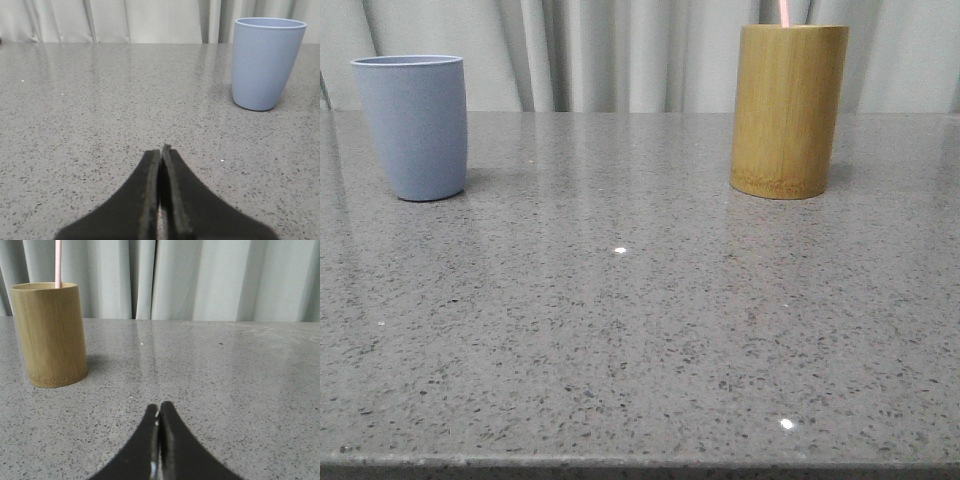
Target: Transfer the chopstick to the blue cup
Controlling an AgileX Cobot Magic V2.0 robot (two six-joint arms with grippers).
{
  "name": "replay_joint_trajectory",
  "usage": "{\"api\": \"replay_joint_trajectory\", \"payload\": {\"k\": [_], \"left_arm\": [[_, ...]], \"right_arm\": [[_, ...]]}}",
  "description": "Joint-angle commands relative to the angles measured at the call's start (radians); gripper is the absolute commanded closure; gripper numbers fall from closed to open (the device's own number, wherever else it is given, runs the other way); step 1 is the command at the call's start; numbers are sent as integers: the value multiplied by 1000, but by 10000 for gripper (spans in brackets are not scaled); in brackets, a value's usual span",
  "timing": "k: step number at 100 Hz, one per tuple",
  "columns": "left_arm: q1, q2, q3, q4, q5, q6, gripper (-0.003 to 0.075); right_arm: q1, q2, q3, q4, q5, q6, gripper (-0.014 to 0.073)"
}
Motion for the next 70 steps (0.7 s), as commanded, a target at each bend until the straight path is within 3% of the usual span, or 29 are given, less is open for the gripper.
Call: {"api": "replay_joint_trajectory", "payload": {"k": [1,70], "left_arm": [[3,-34,8,-2,-77,-7,739],[3,-34,8,-2,-108,-7,739]], "right_arm": [[-5,-18,1,1,-89,-3,690],[-5,-18,1,1,-89,-3,690]]}}
